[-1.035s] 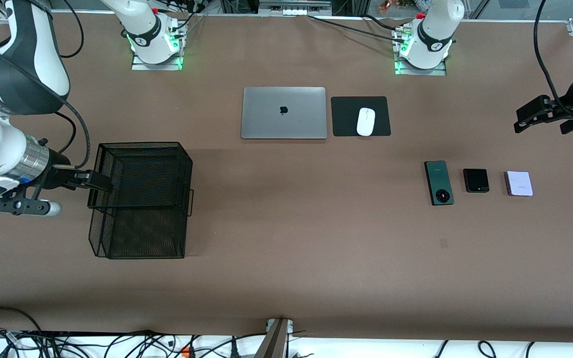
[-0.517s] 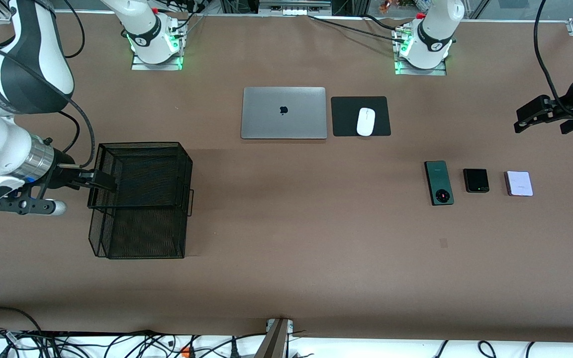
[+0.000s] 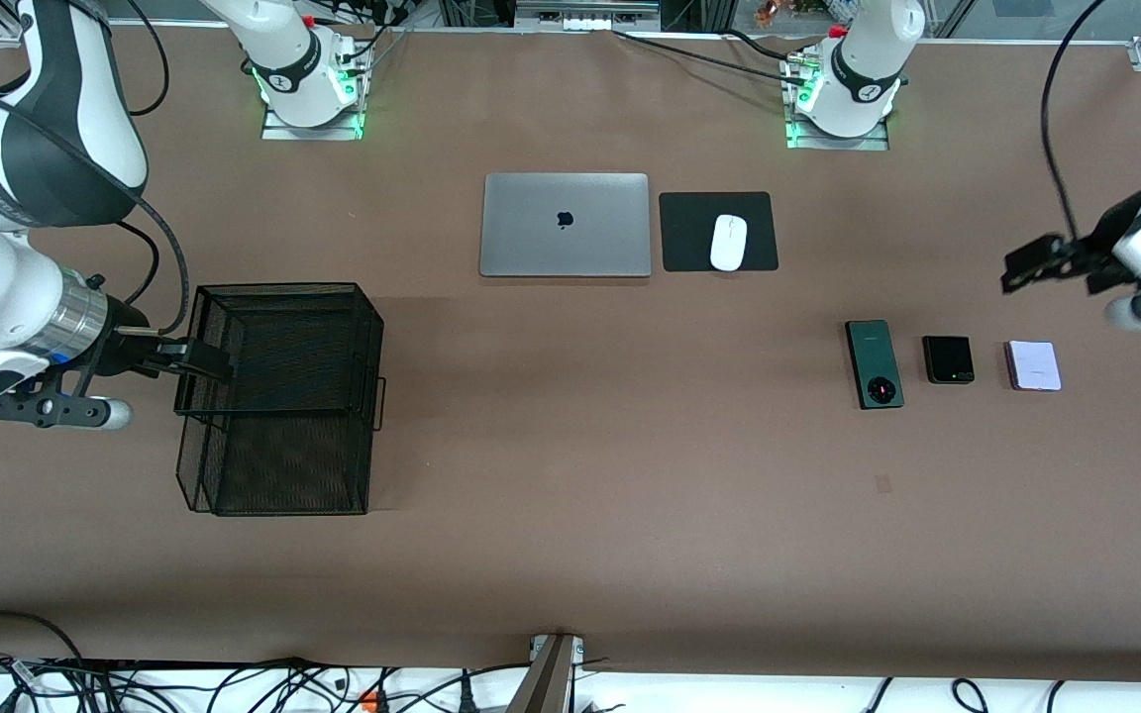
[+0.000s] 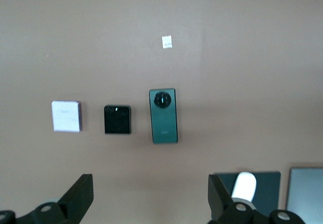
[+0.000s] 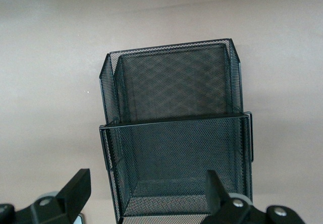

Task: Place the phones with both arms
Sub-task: 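Move the left gripper over the green phone, then lower the left gripper onto the green phone and grasp it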

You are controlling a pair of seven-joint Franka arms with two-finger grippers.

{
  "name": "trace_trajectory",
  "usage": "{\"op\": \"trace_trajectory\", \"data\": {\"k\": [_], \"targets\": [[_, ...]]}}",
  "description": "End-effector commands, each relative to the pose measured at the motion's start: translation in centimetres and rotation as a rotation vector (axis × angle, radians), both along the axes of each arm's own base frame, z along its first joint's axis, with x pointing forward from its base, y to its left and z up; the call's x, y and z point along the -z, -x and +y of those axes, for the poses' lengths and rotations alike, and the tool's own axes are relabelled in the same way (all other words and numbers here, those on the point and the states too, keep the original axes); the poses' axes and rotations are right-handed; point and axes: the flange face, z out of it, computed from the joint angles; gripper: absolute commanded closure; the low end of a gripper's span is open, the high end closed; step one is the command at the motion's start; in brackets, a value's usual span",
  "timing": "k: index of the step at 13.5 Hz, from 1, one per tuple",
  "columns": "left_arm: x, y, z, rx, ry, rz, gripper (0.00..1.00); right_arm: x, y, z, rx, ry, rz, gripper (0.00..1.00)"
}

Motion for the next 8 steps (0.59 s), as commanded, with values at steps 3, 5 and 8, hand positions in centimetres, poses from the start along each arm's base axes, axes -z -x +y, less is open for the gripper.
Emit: {"op": "trace_trajectory", "data": {"k": [3, 5, 8], "targets": [[9.6, 0.7, 0.2, 0.016, 0.011, -0.052, 0.00, -0.4, 0.6, 0.2, 0.014, 0.003, 0.000, 0.00], [12.6, 1.3, 0.1, 0.016, 0.010, -0.069, 0.00, -0.4, 0.6, 0.2, 0.014, 0.003, 0.000, 0.00], [17.3, 2.6, 0.0, 0.011, 0.010, -0.117, 0.00, -0.4, 0.6, 0.2, 0.014, 0.003, 0.000, 0.00]]}}
